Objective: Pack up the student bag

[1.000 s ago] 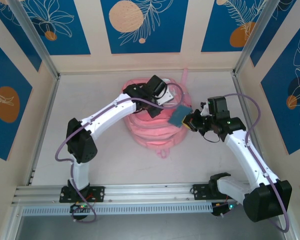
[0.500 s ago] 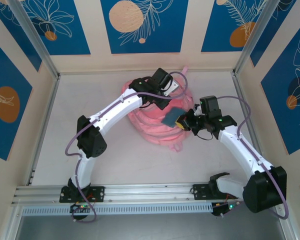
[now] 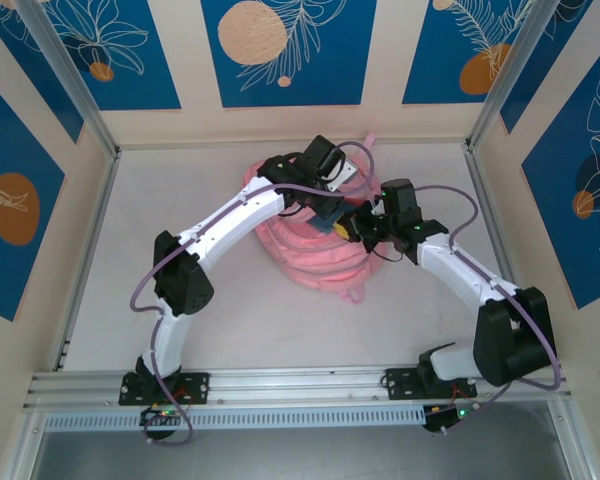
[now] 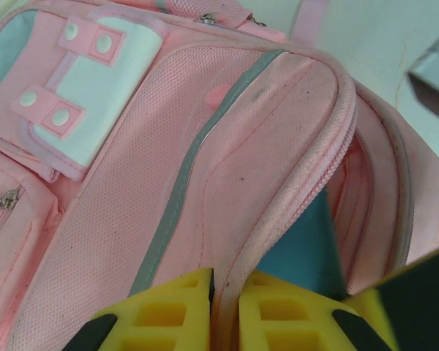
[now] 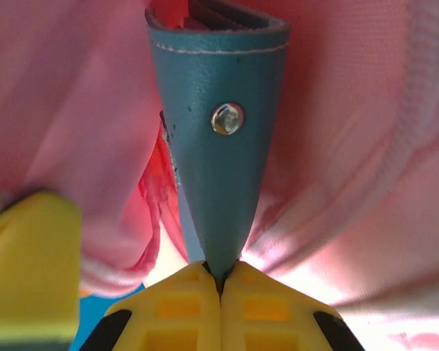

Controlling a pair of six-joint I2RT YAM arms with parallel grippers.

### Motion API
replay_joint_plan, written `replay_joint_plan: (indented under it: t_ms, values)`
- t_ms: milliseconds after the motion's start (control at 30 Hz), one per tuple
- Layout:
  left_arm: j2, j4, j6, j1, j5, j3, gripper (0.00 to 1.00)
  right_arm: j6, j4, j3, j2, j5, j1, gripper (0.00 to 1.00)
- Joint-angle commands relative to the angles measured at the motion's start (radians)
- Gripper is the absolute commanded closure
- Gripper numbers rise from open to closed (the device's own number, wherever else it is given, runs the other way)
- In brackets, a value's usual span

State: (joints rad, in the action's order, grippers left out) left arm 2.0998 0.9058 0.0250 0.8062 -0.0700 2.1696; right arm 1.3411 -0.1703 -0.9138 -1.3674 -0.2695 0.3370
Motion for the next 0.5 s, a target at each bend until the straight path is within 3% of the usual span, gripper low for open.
replay_joint_plan:
  t_ms: [0,133,267,467]
  values:
    - [-0.023,-0.018,-0.051,-0.007,0.047,0.058,0.84,0.065,0.098,-0.045,-0.055,0.045,0.030,1.00]
    - [-0.032,0.003,-0.100,-0.018,0.088,0.069,0.78,0.071,0.121,-0.077,-0.119,0.102,0.075,1.00]
    - [-0.061,0.022,-0.165,-0.046,0.168,0.051,0.57,0.101,0.176,-0.086,-0.185,0.102,0.076,0.97]
    - [-0.209,-0.062,-0.259,-0.113,0.262,-0.140,0.39,0.067,0.084,-0.074,-0.141,0.081,0.071,0.69]
